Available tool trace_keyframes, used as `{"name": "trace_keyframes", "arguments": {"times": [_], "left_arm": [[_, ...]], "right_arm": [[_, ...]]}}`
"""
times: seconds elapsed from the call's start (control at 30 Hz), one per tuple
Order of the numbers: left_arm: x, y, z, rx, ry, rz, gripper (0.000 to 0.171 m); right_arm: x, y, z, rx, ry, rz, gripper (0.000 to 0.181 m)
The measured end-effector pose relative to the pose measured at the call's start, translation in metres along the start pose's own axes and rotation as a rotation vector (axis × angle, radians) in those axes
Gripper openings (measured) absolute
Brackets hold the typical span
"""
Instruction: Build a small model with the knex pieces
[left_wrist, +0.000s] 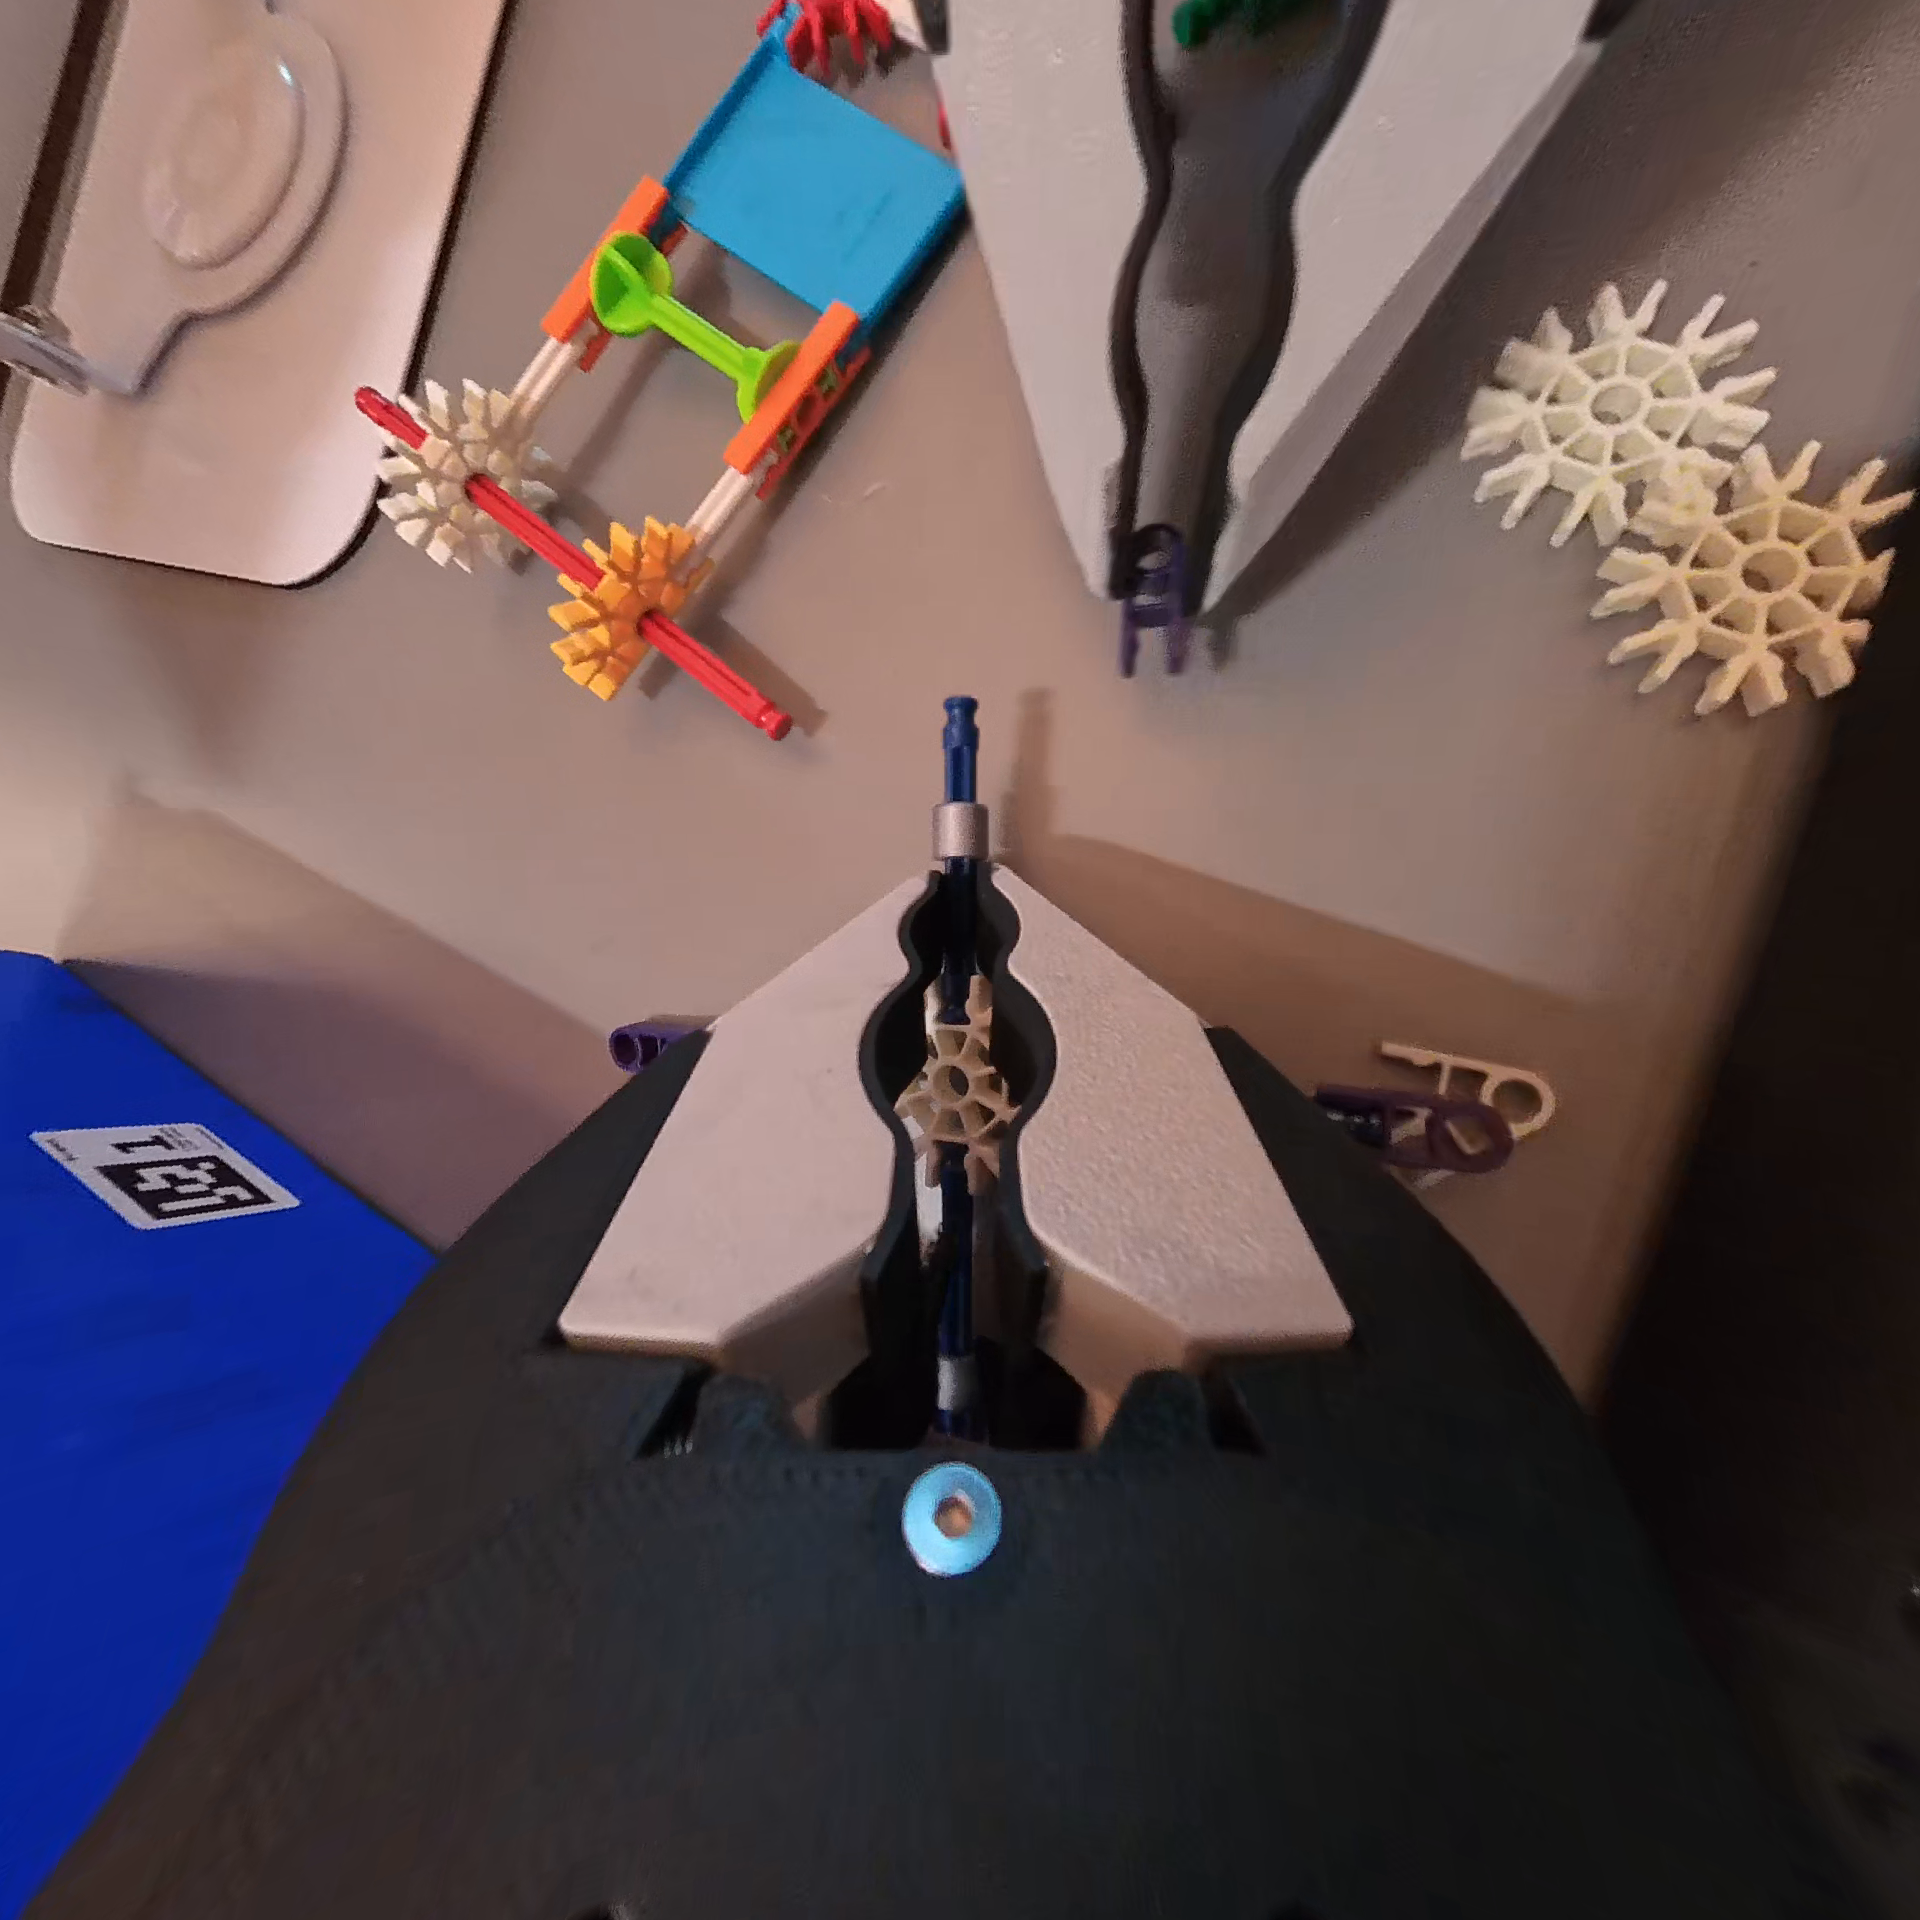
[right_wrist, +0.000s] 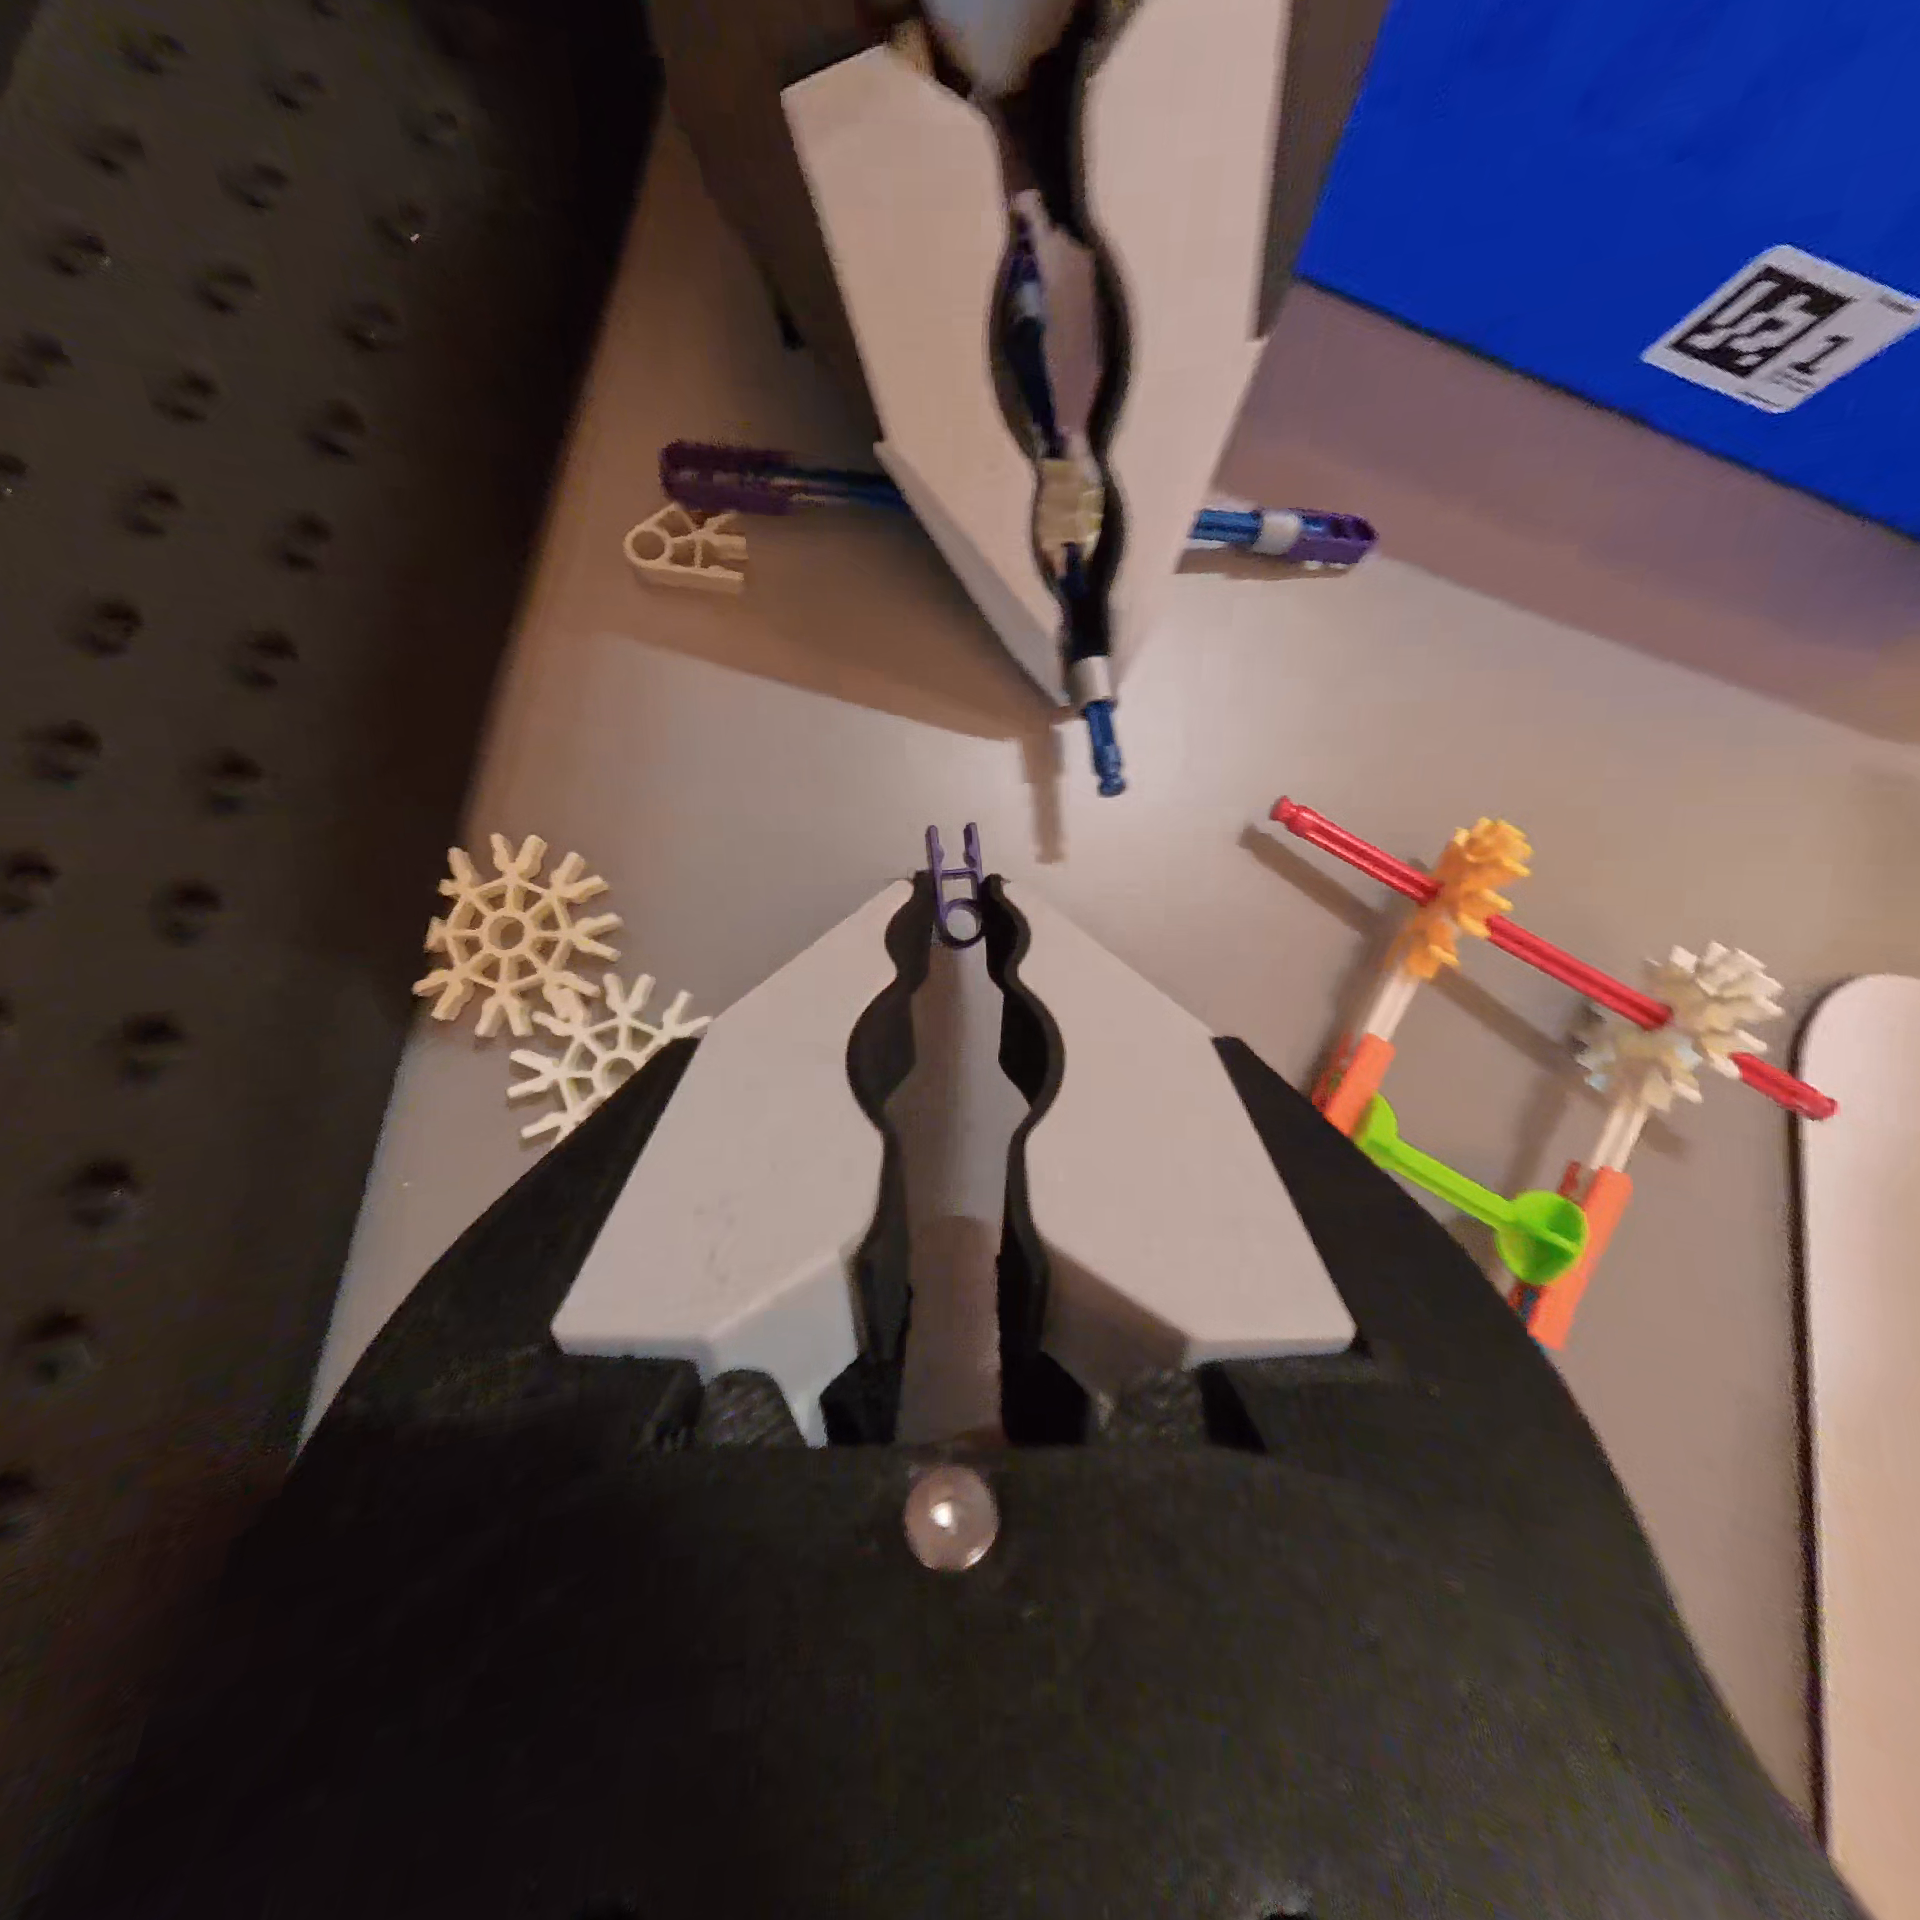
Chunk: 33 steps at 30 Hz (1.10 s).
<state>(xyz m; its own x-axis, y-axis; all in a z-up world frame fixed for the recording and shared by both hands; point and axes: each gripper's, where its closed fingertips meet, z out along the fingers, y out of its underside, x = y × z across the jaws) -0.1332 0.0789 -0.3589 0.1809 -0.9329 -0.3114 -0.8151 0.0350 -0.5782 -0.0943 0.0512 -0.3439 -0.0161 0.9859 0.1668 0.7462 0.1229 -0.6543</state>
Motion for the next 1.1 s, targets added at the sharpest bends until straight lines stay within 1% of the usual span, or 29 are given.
{"name": "trace_keyframes", "arguments": {"times": [0.1,0.27,0.43,0.53,0.6,0.63,0.73,0.87,1.1], "left_arm": [[0.005,-0.002,0.000,-0.001,0.032,0.002,0.002],[0.007,-0.004,0.000,-0.008,0.044,0.026,0.002],[0.008,-0.004,0.000,-0.033,0.042,0.058,0.002],[0.005,-0.005,0.000,-0.048,0.010,0.077,0.010],[0.008,-0.004,-0.002,-0.051,0.020,0.093,0.011],[0.007,-0.006,-0.003,-0.044,0.013,0.094,0.017],[0.007,-0.013,-0.004,-0.011,0.013,0.097,0.016],[0.008,-0.007,0.001,-0.046,0.019,0.103,0.007],[0.007,-0.008,0.002,-0.032,0.021,0.097,0.007]], "right_arm": [[0.008,-0.001,0.001,0.002,0.029,0.002,0.007],[0.015,-0.012,0.000,0.030,0.042,-0.003,0.007],[0.021,-0.007,0.005,-0.006,0.050,-0.009,0.007],[0.021,-0.005,0.006,-0.019,0.050,-0.021,0.007],[0.021,-0.004,0.007,-0.022,0.049,-0.022,0.007],[0.021,-0.004,0.008,-0.026,0.046,-0.024,0.007],[0.022,-0.001,0.011,-0.044,0.038,-0.029,0.007],[0.022,0.001,0.016,-0.067,0.014,-0.027,0.007],[0.021,0.000,0.021,-0.106,-0.023,-0.020,0.007]]}}
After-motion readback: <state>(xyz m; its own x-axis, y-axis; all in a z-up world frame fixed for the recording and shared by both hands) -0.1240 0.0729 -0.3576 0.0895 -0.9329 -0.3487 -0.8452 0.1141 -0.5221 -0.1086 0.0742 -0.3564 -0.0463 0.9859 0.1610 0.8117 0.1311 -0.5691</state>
